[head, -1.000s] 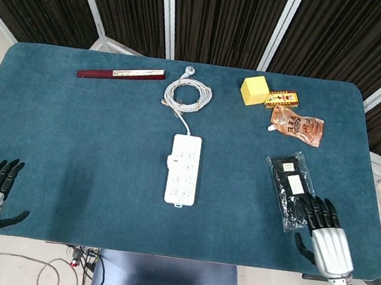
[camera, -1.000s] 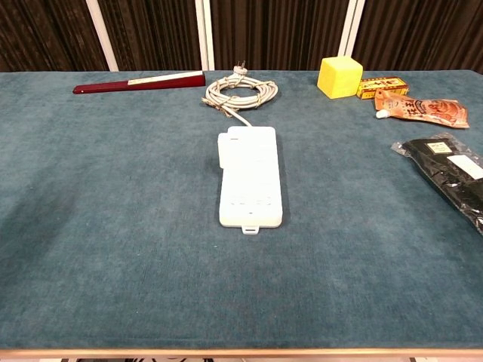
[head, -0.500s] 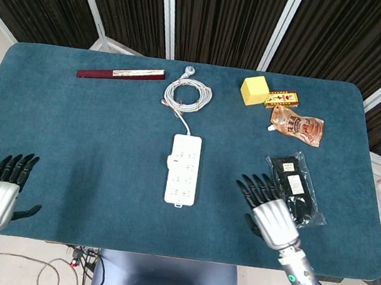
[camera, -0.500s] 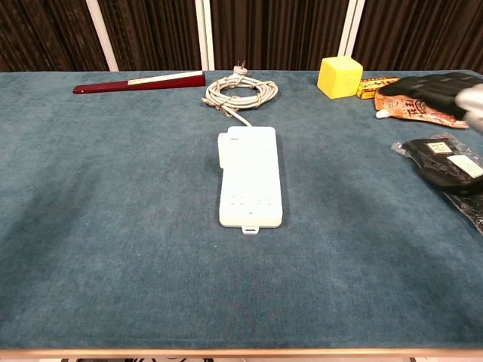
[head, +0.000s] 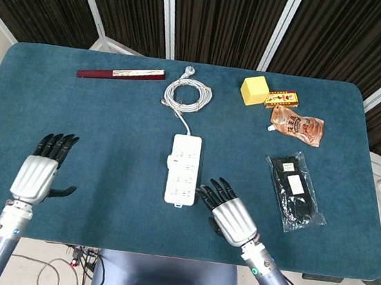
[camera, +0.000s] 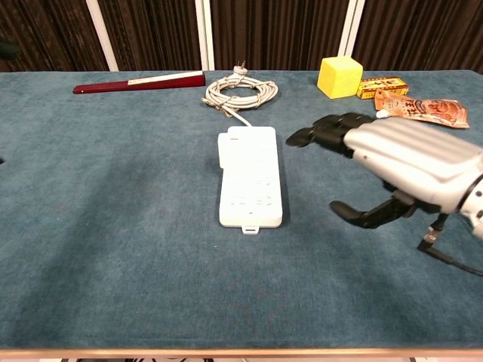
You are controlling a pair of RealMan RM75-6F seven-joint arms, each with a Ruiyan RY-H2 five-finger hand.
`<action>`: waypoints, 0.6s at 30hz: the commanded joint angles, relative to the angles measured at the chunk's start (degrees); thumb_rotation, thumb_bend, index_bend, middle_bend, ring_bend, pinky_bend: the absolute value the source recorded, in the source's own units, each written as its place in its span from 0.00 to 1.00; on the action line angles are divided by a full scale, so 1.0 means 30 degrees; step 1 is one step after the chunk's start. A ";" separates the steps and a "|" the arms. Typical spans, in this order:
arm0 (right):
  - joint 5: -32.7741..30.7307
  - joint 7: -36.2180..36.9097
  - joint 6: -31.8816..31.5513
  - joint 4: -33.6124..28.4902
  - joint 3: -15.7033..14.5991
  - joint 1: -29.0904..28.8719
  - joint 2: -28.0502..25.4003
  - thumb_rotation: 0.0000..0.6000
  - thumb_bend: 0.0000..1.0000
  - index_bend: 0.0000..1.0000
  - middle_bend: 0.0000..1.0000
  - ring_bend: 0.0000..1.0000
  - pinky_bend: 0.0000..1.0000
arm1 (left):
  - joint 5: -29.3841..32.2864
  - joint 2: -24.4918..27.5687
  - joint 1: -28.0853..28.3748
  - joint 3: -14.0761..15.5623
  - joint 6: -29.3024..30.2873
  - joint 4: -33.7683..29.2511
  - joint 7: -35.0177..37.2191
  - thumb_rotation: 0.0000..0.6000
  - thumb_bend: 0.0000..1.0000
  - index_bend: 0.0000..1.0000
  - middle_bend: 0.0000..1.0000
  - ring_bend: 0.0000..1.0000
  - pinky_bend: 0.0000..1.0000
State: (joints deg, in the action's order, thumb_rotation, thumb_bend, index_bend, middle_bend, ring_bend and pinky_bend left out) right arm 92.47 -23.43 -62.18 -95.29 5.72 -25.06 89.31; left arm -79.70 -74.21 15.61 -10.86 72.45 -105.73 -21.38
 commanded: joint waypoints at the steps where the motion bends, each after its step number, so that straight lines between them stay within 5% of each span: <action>1: -0.0330 -0.0314 0.0575 0.0462 -0.0317 -0.0319 0.0858 1.00 0.49 0.14 0.18 0.07 0.09 | 0.1194 -0.0085 0.1180 -0.0937 -0.1144 -0.0487 -0.0827 1.00 0.02 0.09 0.04 0.01 0.04; 18: -0.1605 -0.0543 0.1625 0.2442 -0.0384 -0.1248 0.3510 1.00 0.49 0.15 0.18 0.07 0.09 | 0.6041 -0.1820 0.6140 -0.3362 -0.4048 -0.0077 -0.4695 1.00 0.02 0.09 0.05 0.01 0.04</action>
State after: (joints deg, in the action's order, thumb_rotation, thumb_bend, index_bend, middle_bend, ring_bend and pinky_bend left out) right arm 87.85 -25.24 -57.50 -88.33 4.51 -28.54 99.45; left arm -63.11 -78.68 32.56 -20.27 61.06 -106.41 -34.25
